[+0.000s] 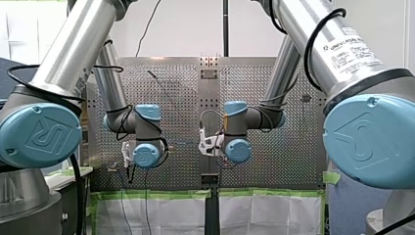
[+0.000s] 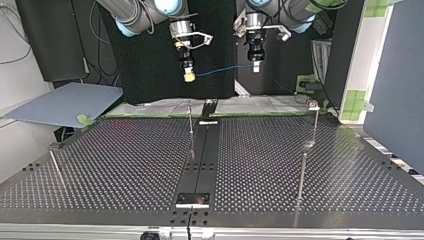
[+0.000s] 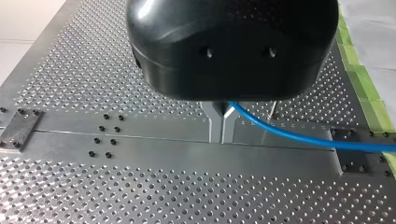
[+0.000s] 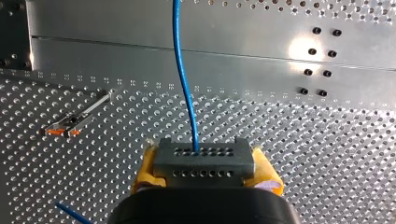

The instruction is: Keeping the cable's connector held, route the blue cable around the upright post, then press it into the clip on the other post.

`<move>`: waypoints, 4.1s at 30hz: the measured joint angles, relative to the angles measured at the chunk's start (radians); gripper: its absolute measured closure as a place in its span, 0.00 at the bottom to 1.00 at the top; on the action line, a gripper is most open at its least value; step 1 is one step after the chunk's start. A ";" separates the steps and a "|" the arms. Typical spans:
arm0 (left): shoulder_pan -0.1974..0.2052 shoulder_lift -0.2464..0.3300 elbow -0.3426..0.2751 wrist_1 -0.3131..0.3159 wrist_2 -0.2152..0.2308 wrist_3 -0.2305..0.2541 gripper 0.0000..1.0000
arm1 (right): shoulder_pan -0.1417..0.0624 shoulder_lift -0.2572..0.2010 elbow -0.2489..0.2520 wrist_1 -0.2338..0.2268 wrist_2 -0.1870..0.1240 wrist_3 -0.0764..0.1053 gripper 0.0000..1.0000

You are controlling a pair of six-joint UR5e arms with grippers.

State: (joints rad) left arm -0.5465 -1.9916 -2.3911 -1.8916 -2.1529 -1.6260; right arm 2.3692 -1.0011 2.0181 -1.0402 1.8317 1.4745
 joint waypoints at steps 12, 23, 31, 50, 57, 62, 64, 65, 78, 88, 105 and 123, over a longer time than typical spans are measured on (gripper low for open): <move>0.000 0.000 0.000 0.000 0.000 0.000 1.00 | 0.000 0.000 0.000 0.000 0.000 0.000 1.00; 0.000 0.000 0.000 0.000 0.000 0.000 1.00 | 0.000 0.000 0.000 0.000 0.000 0.000 1.00; 0.000 0.000 0.000 0.000 0.000 0.000 1.00 | 0.000 0.000 0.000 0.000 0.000 0.000 1.00; 0.000 0.000 0.000 0.000 0.000 0.000 1.00 | 0.000 0.000 0.000 0.000 0.000 0.000 1.00; 0.000 0.000 0.000 0.000 0.000 0.000 1.00 | 0.000 0.000 0.000 0.000 0.000 0.000 1.00; 0.000 0.000 0.000 0.000 0.000 0.000 1.00 | 0.000 0.000 0.000 0.000 0.000 0.000 1.00; 0.000 0.000 0.000 0.000 0.000 0.000 1.00 | 0.000 0.000 0.000 0.000 0.000 0.000 1.00; 0.000 0.000 0.000 0.000 0.000 0.000 1.00 | 0.000 0.000 0.000 0.000 0.000 0.000 1.00; 0.000 0.000 0.000 0.000 0.000 0.000 1.00 | 0.000 0.000 0.000 0.000 0.000 0.000 1.00; -0.003 0.000 0.000 0.013 0.000 0.004 1.00 | -0.001 -0.001 -0.001 -0.004 0.002 0.000 1.00; -0.003 0.000 0.000 0.014 0.000 0.005 1.00 | -0.021 0.081 0.009 0.058 -0.005 -0.009 1.00; 0.003 -0.023 -0.003 -0.054 -0.008 0.018 1.00 | -0.021 0.083 0.009 0.058 -0.005 -0.009 1.00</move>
State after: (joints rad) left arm -0.5434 -2.0143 -2.3942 -1.9459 -2.1605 -1.6076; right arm 2.3479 -0.9183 2.0273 -0.9819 1.8271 1.4653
